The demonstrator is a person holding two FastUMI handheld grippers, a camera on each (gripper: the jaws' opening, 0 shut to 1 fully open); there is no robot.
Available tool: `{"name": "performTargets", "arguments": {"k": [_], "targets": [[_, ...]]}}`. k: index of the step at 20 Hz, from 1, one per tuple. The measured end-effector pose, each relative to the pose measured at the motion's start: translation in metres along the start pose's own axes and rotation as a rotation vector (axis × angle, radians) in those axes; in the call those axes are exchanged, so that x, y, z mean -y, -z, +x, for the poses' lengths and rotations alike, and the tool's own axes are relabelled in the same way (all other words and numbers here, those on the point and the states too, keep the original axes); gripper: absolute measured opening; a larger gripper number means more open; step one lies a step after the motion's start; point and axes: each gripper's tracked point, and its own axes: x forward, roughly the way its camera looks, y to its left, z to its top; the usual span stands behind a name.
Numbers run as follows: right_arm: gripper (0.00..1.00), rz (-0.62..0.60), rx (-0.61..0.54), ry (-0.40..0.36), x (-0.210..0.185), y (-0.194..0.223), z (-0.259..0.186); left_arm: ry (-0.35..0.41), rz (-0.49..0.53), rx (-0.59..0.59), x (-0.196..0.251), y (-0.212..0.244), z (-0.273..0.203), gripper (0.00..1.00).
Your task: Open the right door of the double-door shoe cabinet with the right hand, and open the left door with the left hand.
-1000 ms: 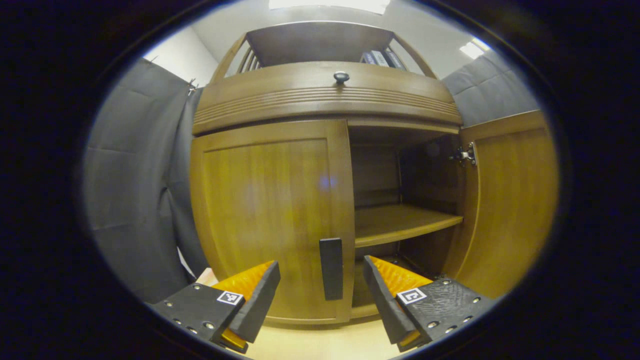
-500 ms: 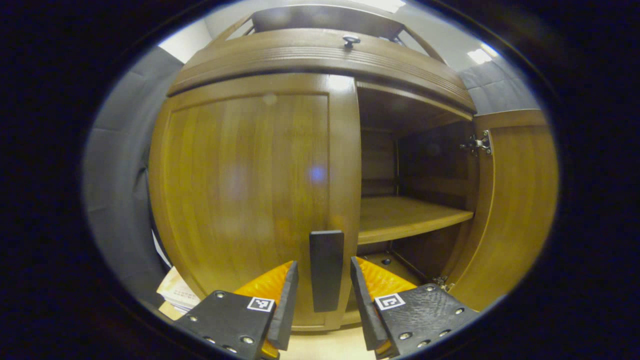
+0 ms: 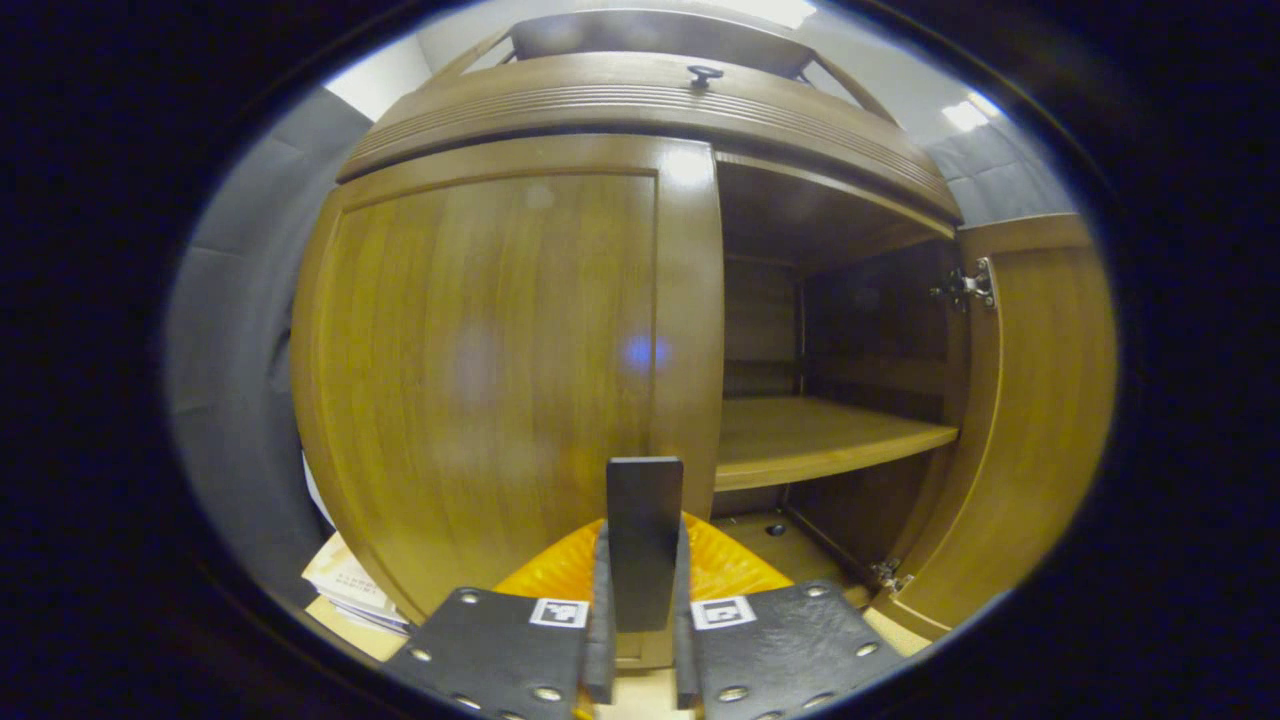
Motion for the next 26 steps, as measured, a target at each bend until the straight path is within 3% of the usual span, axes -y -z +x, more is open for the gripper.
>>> {"name": "performTargets", "arguments": {"k": [3, 4, 12, 26], "targets": [[0.98, 0.004, 0.0, -0.003, 0.0, 0.003, 0.004, 0.01, -0.017, -0.005, 0.0, 0.001, 0.0, 0.16], [0.98, 0.01, -0.004, -0.01, -0.001, 0.004, 0.005, 0.017, -0.006, -0.003, -0.001, 0.003, 0.0, 0.08], [0.98, 0.054, -0.024, -0.014, -0.01, 0.016, 0.009, 0.06, -0.014, 0.012, -0.001, 0.004, -0.025, 0.08], [0.98, 0.05, -0.036, -0.069, -0.044, 0.033, 0.015, 0.144, -0.024, 0.035, -0.017, 0.022, -0.118, 0.07]]}}
